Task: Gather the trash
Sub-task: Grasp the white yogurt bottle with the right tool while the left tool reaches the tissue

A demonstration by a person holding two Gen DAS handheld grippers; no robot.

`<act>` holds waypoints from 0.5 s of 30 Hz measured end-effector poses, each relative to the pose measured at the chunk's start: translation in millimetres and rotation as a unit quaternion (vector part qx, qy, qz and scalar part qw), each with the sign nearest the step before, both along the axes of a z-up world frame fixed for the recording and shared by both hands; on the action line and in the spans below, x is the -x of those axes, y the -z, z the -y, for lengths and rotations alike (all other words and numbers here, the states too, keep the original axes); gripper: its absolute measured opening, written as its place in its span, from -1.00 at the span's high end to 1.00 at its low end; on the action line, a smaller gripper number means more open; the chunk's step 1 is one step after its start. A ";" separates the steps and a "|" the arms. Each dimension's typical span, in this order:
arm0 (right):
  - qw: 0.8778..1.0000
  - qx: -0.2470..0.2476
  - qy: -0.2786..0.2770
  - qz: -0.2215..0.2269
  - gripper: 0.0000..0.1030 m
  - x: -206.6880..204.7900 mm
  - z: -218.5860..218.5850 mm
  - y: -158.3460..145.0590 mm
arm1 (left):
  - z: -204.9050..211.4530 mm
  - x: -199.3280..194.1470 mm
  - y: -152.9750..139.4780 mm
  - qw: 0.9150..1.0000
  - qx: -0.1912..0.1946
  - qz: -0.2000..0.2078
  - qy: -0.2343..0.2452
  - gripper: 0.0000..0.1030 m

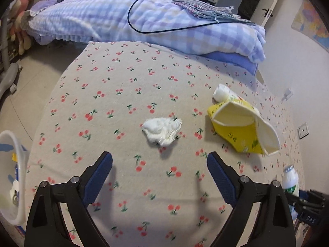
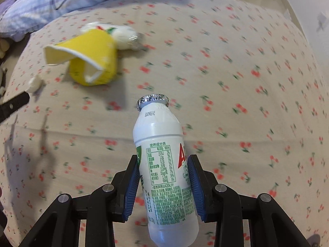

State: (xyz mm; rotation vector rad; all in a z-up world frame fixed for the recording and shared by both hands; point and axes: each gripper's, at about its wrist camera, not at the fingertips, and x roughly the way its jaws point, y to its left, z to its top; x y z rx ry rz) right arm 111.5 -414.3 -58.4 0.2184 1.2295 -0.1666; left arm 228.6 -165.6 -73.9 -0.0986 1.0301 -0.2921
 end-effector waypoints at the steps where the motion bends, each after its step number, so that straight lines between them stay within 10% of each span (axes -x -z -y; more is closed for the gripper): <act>1: 1.000 -0.001 0.005 -0.002 0.19 1.9 5.0 1.2 | 1.7 -2.5 1.8 1.000 0.004 0.001 -0.003 -0.71; 15: 1.000 0.002 0.013 -0.014 0.19 7.1 23.6 11.0 | 11.3 -24.2 16.8 0.999 -0.021 0.025 -0.036 0.38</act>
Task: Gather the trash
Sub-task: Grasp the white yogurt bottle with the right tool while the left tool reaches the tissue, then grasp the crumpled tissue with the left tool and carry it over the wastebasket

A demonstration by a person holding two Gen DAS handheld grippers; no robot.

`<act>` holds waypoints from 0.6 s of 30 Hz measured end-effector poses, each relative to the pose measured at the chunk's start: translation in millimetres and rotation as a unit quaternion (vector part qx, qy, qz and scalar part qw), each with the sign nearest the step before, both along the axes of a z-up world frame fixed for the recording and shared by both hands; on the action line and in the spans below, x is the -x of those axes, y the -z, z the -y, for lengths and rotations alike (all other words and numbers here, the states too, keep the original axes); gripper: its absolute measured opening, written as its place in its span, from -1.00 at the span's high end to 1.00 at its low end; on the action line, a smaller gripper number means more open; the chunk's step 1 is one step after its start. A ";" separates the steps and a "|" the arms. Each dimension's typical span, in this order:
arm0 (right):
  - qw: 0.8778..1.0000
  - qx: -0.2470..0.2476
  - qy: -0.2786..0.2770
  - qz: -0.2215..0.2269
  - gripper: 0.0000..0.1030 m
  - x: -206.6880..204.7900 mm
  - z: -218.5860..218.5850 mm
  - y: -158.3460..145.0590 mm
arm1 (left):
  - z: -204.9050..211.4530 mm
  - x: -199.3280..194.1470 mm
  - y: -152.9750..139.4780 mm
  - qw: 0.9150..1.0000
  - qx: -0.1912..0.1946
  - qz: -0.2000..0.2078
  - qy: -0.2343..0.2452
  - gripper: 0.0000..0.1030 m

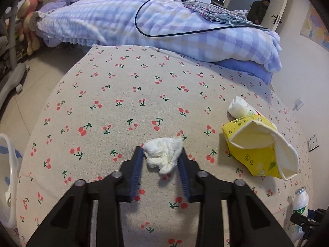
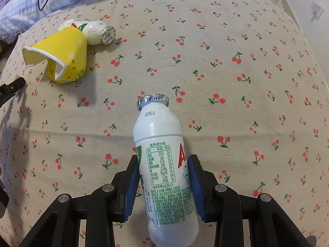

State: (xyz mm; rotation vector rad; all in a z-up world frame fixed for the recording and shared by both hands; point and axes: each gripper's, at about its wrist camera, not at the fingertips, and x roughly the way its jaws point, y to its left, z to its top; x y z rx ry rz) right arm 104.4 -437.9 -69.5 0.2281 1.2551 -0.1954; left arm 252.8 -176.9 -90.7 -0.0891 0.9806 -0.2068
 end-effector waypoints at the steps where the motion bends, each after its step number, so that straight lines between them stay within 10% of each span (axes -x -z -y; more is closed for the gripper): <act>1: 1.000 0.000 0.000 0.000 0.19 0.4 -0.1 0.0 | -0.4 0.5 -0.1 1.000 0.000 -0.001 0.002 0.43; 18: 0.999 -0.010 -0.034 0.029 0.19 -6.9 -43.5 -23.7 | -32.9 35.3 -22.1 0.998 -0.009 -0.051 0.029 0.58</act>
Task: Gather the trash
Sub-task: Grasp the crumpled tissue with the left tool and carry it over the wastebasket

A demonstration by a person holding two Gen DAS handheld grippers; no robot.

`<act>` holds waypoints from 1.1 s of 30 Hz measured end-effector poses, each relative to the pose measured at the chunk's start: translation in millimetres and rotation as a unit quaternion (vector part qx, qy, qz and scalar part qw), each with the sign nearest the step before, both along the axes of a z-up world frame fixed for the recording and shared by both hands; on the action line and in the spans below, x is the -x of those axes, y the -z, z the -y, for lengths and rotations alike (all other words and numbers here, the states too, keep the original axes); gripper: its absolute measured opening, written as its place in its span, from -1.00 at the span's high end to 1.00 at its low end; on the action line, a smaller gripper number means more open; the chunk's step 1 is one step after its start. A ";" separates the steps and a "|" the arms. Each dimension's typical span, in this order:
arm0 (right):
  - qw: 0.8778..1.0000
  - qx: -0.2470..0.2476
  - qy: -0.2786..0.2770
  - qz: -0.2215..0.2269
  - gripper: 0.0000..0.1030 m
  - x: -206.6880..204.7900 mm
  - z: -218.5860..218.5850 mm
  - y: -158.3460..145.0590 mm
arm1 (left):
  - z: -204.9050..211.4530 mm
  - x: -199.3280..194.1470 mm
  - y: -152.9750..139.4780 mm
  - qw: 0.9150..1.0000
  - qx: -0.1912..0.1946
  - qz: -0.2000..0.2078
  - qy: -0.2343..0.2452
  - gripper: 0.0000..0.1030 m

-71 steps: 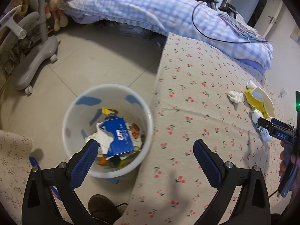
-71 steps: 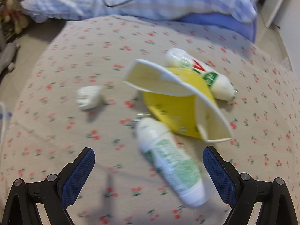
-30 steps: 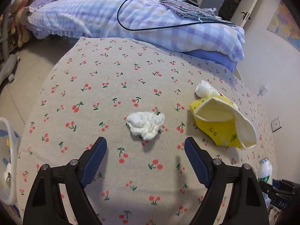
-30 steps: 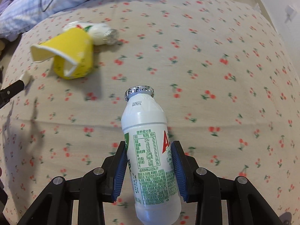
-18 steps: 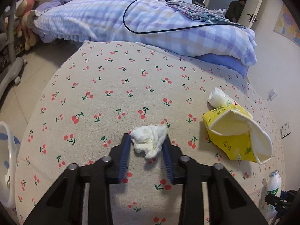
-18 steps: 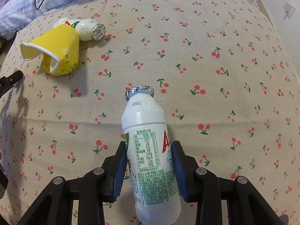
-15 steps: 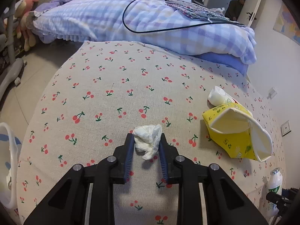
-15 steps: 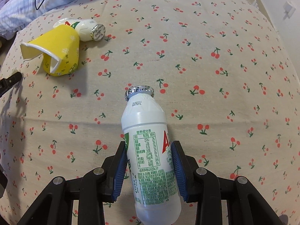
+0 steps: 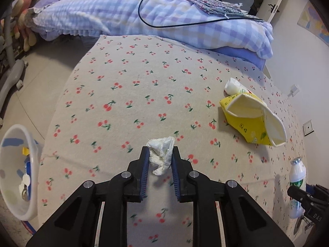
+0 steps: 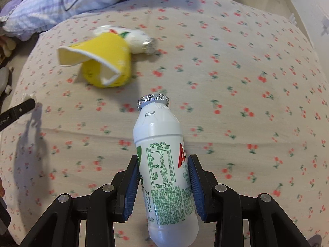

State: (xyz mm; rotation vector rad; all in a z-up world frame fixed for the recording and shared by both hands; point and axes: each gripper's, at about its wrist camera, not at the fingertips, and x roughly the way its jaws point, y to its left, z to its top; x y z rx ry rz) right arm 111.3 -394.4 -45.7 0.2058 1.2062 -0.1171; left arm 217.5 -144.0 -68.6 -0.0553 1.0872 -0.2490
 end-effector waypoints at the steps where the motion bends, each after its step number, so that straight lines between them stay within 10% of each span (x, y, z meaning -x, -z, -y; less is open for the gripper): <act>1: 1.000 0.000 -0.005 0.002 0.19 -1.4 -6.0 -1.3 | -4.2 2.0 -1.7 1.000 0.000 -0.001 0.001 0.58; 33: 0.991 -0.008 -0.122 0.049 0.19 -44.5 -176.9 -17.8 | -194.6 46.7 -34.7 0.996 0.016 -0.015 -0.082 0.57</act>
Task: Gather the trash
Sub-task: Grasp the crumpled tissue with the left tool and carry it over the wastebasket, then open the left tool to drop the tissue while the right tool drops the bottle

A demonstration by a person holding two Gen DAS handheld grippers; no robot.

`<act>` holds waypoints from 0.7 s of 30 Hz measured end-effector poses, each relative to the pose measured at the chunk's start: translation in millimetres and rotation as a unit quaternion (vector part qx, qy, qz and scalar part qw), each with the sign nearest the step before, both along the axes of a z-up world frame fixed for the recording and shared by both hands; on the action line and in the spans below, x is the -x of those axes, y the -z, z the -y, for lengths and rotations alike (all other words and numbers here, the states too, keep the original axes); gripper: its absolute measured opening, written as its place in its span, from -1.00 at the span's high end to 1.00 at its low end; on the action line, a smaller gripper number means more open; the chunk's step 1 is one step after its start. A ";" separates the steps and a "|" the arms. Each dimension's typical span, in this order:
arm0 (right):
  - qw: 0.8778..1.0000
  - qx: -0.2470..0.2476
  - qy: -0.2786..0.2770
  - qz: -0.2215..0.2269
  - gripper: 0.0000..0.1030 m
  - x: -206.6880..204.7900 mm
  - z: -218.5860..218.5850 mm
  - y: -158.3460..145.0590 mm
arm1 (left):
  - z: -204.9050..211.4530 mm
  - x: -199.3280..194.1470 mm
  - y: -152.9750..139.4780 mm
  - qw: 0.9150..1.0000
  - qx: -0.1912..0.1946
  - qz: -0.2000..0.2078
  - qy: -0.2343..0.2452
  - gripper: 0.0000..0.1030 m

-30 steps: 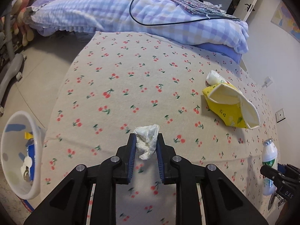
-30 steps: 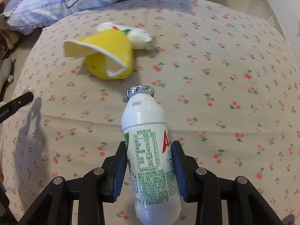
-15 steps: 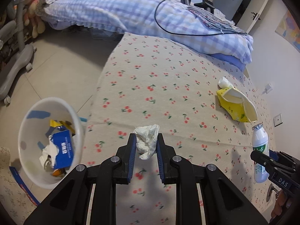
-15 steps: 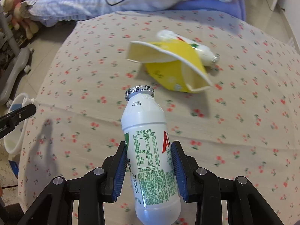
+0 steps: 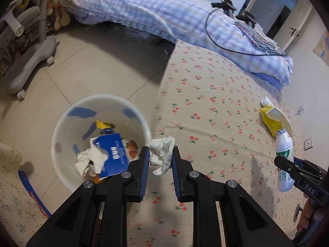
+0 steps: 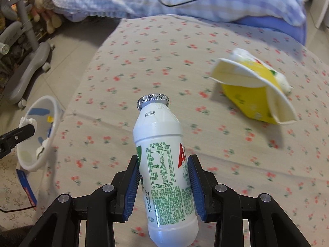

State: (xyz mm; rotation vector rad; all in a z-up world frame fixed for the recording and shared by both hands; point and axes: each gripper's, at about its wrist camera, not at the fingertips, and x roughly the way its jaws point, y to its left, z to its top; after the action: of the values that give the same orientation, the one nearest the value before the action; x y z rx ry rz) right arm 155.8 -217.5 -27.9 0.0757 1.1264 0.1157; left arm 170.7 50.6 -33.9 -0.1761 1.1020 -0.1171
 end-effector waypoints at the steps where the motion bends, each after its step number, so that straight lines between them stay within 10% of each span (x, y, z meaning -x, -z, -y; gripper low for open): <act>1: 1.000 -0.001 -0.004 0.001 0.19 -1.6 -5.8 0.3 | -7.6 0.6 0.7 1.000 -0.001 -0.001 -0.005 0.57; 9: 0.999 -0.014 -0.036 0.010 0.19 -15.4 -57.8 4.3 | -56.5 1.4 7.1 0.999 0.002 -0.014 -0.043 0.52; 16: 0.998 -0.018 -0.063 0.011 0.19 -25.8 -96.5 12.3 | -81.5 5.4 10.3 0.997 -0.022 -0.033 -0.069 -0.42; 21: 0.997 -0.020 -0.079 0.012 0.19 -32.3 -119.6 19.2 | -101.3 15.8 8.1 0.994 -0.067 -0.025 -0.079 -0.53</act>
State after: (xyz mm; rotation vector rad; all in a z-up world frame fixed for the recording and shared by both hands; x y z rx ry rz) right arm 188.1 -98.0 -47.1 0.0206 1.1059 0.2790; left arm 155.0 151.9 -42.0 -0.1465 1.1373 0.1026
